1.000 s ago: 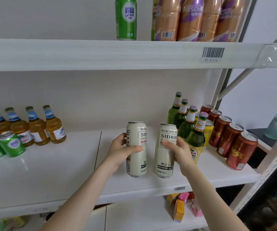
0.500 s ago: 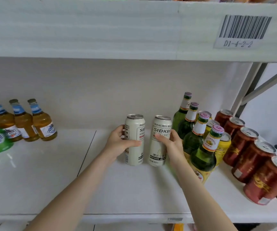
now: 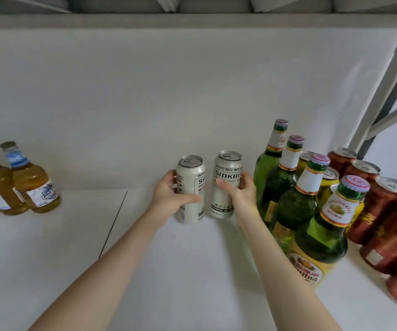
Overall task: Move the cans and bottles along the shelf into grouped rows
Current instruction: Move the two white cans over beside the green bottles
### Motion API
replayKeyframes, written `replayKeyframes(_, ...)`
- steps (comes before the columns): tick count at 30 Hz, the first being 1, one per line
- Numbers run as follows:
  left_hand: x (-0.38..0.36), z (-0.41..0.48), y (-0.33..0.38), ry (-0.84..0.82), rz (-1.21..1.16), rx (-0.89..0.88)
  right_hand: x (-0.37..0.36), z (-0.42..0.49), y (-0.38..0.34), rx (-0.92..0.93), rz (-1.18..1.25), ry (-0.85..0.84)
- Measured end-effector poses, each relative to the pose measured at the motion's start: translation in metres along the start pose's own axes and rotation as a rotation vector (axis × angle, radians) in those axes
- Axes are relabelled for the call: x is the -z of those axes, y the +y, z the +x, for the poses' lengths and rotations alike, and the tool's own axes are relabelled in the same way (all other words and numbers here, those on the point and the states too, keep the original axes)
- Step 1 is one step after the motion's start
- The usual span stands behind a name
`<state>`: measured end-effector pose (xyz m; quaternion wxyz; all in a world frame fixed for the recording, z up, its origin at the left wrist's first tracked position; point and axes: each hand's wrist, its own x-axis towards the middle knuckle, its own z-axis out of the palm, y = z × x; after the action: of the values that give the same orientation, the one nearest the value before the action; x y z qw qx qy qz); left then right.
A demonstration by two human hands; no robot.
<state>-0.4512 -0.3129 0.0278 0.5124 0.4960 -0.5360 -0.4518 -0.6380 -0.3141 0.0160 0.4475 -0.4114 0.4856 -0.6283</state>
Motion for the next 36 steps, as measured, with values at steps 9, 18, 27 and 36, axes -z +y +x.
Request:
replayKeyframes(9,-0.004,0.015,-0.024,-0.045,-0.006,-0.028,0.001,0.021,0.023,0.037,-0.074,-0.011)
replayKeyframes(18,0.003,0.014,-0.035,-0.090,-0.018,-0.037,0.003,0.025,0.033,0.026,-0.073,-0.020)
replayKeyframes(27,0.012,0.011,-0.047,-0.167,0.008,0.005,0.009,0.013,0.034,0.005,-0.065,-0.010)
replayKeyframes(36,0.013,-0.007,-0.070,-0.195,0.078,0.072,0.023,-0.022,0.037,0.056,-0.120,0.160)
